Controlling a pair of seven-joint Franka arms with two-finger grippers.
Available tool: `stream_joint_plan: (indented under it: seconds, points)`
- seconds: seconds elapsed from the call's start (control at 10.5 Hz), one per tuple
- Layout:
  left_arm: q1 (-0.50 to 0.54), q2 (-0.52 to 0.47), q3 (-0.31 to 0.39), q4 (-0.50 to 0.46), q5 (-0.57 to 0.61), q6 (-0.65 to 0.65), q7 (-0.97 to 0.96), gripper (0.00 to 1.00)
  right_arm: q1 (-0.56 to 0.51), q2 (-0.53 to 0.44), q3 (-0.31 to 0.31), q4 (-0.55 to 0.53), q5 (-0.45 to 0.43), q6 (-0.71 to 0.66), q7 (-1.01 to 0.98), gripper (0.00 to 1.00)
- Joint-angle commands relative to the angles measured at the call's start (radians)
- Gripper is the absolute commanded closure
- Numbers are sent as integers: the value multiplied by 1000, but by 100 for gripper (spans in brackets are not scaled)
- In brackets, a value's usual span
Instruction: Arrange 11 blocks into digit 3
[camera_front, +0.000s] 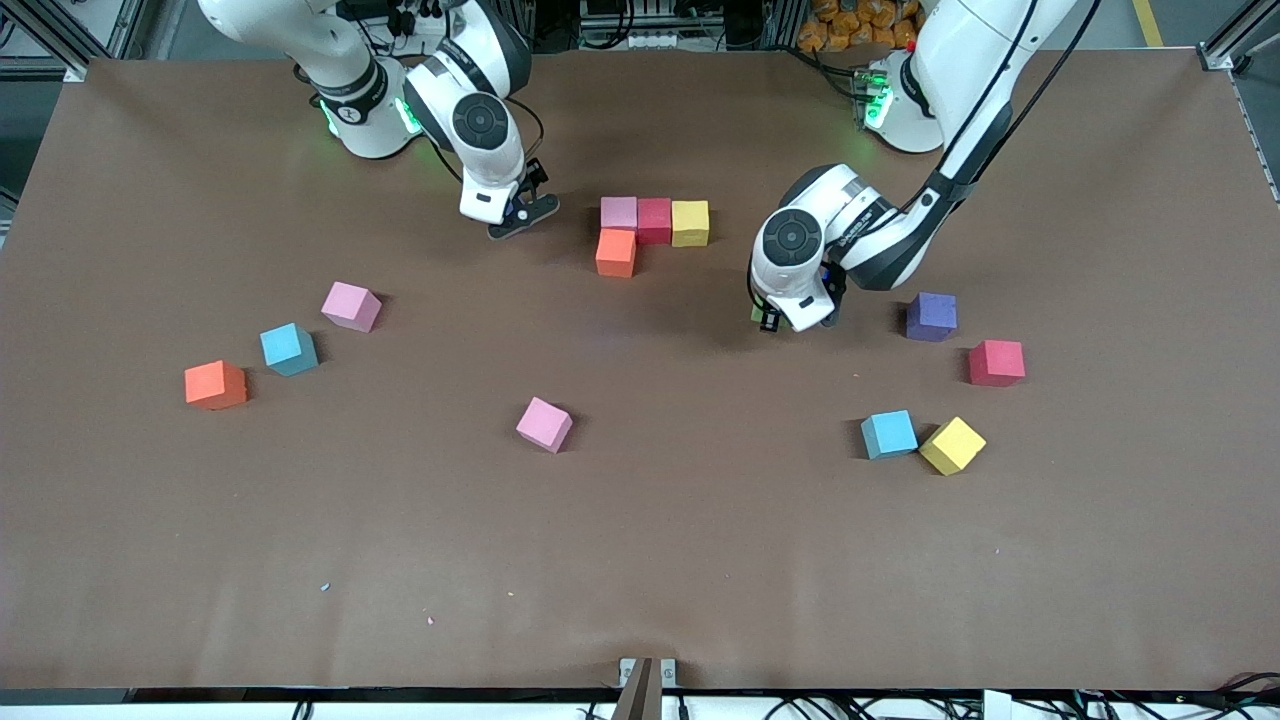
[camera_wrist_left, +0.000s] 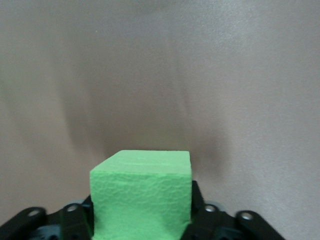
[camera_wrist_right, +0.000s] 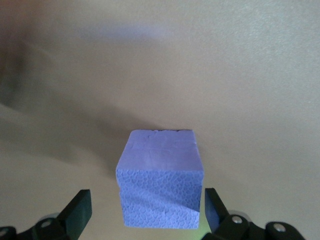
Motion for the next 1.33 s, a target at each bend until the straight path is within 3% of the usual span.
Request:
stream_joint_plan:
  seconds: [0.0, 0.19, 0.29, 0.38, 0.57, 0.67, 1.05, 1.24]
  points:
    - [13, 3, -3, 29, 31, 1, -24, 59, -14, -30, 9, -56, 34, 61, -88, 0]
    - [43, 3, -3, 67, 33, -4, -10, 61, -17, -16, 9, -65, 34, 98, -91, 0]
    - [43, 6, -3, 94, 31, -4, -10, 62, -17, -14, 9, -65, 34, 101, -91, 6]
    - [43, 9, -3, 124, 31, -14, -10, 62, -17, -13, 9, -65, 34, 110, -91, 25]
    - [43, 17, -3, 195, 31, -97, 17, 66, -34, -5, 7, -60, 34, 115, -93, 88]
    - [43, 26, -2, 233, 30, -135, 33, 67, -46, -5, 7, -56, 34, 115, -93, 100]
    - [42, 54, 0, 342, 33, -191, 41, 67, -77, -5, -7, 27, 35, 98, -85, 100]
    - [42, 80, 0, 408, 33, -252, 70, 67, -105, -7, -19, 114, 37, -7, -82, 100]
